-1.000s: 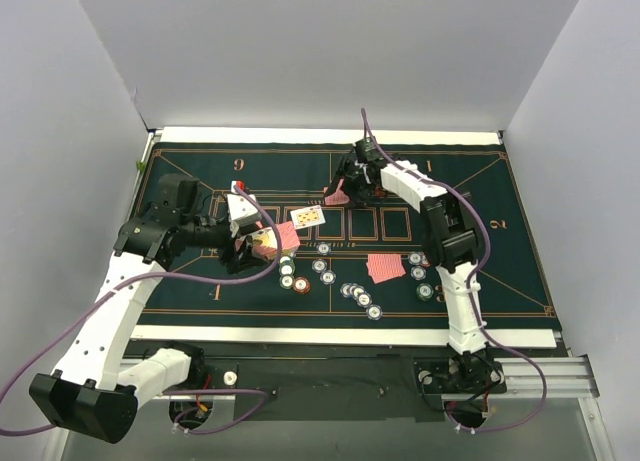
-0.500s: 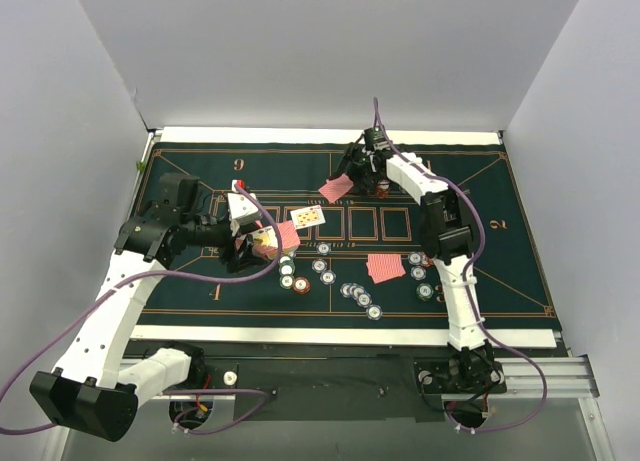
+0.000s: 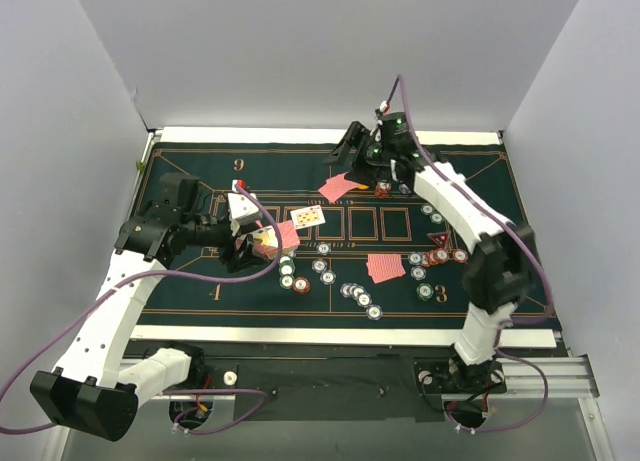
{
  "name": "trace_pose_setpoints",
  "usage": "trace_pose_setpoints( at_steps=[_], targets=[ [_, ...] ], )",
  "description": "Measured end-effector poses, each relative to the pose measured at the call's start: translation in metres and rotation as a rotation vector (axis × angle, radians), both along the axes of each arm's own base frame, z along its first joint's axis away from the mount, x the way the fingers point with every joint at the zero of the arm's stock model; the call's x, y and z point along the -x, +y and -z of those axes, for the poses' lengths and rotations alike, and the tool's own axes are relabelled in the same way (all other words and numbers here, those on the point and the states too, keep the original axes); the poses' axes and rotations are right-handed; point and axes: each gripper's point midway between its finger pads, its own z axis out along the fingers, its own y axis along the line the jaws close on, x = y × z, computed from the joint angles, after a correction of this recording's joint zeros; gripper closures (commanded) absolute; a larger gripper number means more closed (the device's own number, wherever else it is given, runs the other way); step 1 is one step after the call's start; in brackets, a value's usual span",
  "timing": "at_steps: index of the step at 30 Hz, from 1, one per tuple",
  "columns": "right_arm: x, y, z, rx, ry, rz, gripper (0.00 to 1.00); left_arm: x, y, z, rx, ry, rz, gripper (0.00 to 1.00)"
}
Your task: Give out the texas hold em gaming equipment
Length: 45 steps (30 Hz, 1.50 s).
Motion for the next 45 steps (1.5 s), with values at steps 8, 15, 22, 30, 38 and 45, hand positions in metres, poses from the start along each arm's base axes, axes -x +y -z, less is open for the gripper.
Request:
trace_pose_setpoints(
  at_steps=[8, 15, 22, 30, 38, 45],
  targets=[
    [0.131, 0.059, -0.112, -0.250, -0.196, -0.267, 0.26, -0.001, 0.001, 0.001, -0.007, -0.011, 0.001, 0.59],
    [0.185, 0.081, -0.060, -0.210, -0.051, -0.384, 0.27, -0.002, 0.001, 0.001, -0.009, -0.016, 0.003, 0.59],
    [0.201, 0.090, -0.052, -0.215, -0.034, -0.427, 0.37, -0.002, 0.002, 0.001, -0.012, -0.014, 0.001, 0.58],
    [0.208, 0.093, -0.051, -0.283, -0.017, -0.418, 0.37, -0.001, 0.002, 0.004, -0.016, -0.004, 0.000, 0.58],
    [0.222, 0.096, -0.063, -0.330, -0.020, -0.431, 0.36, -0.001, 0.002, 0.005, -0.016, -0.002, 0.001, 0.59],
    [0.226, 0.099, -0.072, -0.354, -0.035, -0.440, 0.38, -0.001, 0.002, 0.004, -0.016, -0.003, 0.001, 0.59]
  ],
)
